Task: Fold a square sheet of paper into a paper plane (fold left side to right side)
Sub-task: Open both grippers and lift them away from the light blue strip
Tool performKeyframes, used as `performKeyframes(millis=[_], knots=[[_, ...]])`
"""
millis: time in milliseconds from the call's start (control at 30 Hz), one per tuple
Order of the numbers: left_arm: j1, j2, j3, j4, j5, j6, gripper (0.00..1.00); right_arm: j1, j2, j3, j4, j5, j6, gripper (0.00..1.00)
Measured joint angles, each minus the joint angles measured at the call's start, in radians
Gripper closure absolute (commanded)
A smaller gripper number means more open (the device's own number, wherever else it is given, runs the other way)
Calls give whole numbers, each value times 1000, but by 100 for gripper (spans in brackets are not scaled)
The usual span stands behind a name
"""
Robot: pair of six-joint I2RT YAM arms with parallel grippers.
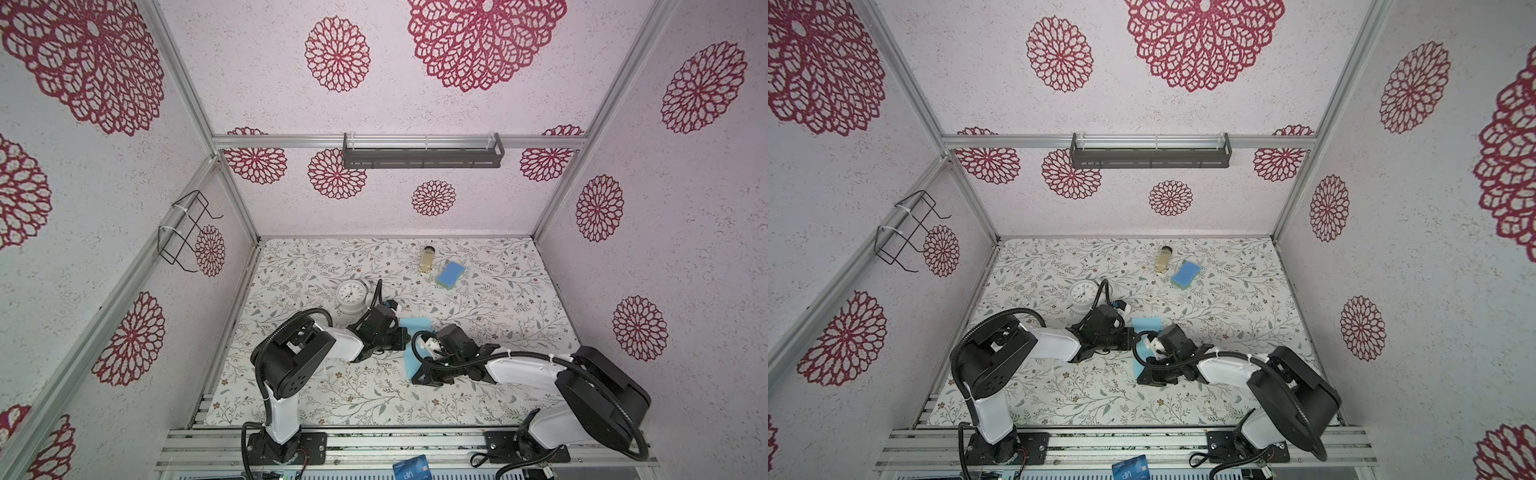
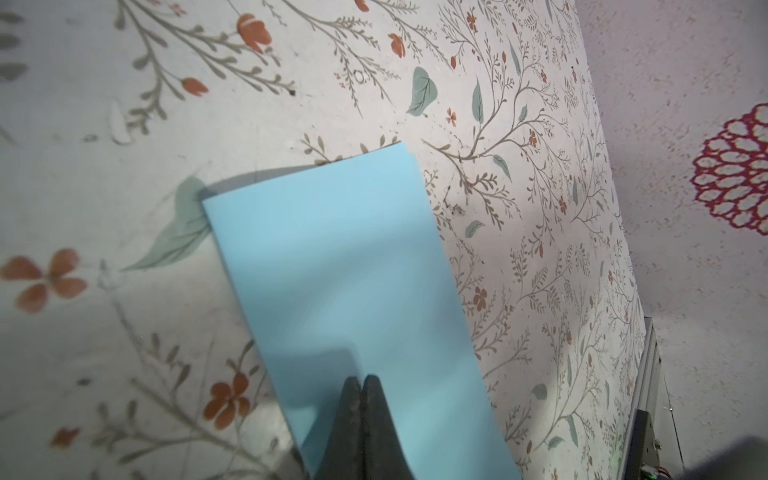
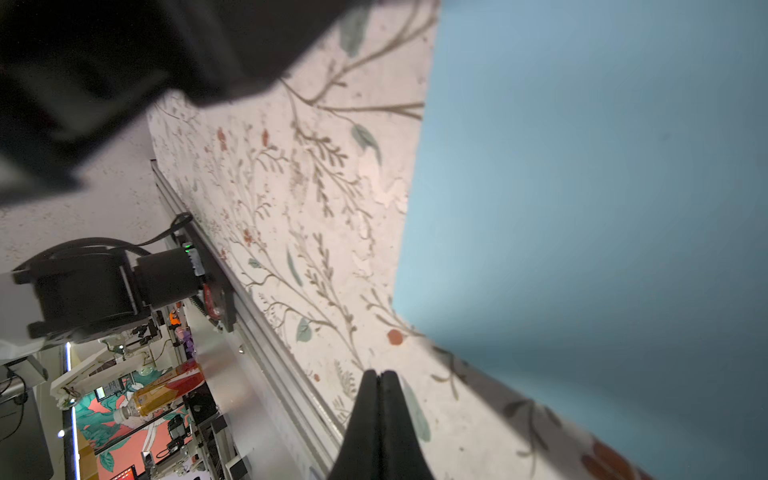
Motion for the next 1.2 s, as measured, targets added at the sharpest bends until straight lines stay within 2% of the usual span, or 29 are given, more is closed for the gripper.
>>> performKeyframes(millis=[133, 233, 300, 367, 533, 567, 700, 867, 1200], knots=[[-5, -44, -1, -52, -3, -14, 100, -23, -110, 67, -84, 27, 5, 83], [-4, -111, 1, -88, -10, -29, 100, -64, -199, 78, -131, 47, 9, 74], [-4, -159, 11, -117, -16, -39, 86, -103, -250, 66, -160, 54, 11, 70], [-4, -204, 39, -152, -25, -54, 64, -150, -299, 33, -179, 61, 16, 66], [-4, -291, 161, -277, -51, -127, 32, -235, -348, -82, -208, 63, 39, 59], [-4, -306, 197, -310, -59, -140, 23, -246, -349, -104, -211, 63, 46, 57], [-4, -343, 360, -439, -99, -204, 4, -264, -349, -152, -214, 60, 71, 52], [-4, -346, 580, -586, -147, -283, 1, -270, -328, -158, -177, 41, 97, 51], [-21, -310, 862, -722, -212, -472, 1, -271, -227, -158, -66, 14, 138, 52]])
